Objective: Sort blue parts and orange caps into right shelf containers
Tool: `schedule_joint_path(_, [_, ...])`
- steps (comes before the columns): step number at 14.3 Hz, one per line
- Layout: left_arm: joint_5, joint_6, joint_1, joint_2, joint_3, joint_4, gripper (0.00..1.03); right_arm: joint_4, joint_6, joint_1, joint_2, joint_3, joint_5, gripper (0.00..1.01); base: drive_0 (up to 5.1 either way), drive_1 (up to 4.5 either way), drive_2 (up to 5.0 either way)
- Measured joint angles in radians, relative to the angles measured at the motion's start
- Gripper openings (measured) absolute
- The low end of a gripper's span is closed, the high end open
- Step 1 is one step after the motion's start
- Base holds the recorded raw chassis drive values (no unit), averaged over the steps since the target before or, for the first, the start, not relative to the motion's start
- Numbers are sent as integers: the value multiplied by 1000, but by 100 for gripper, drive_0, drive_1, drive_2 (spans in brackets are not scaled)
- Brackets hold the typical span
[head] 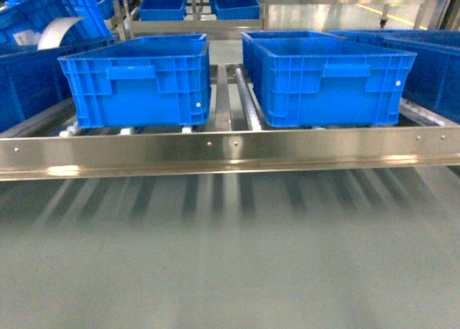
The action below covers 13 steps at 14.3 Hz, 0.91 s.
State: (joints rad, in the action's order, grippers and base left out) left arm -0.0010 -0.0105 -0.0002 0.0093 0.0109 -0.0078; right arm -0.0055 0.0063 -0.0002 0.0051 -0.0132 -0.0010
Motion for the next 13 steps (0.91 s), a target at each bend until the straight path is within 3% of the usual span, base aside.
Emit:
schedule_joint_path(3, [1, 0, 0, 0, 0, 2, 42, 2, 0, 0, 0, 0, 1, 45, -9, 271, -290])
schedule_joint_path(13, [1, 0, 0, 0, 0, 0, 42, 0, 0, 0, 0, 0, 1, 45, 125, 549, -299])
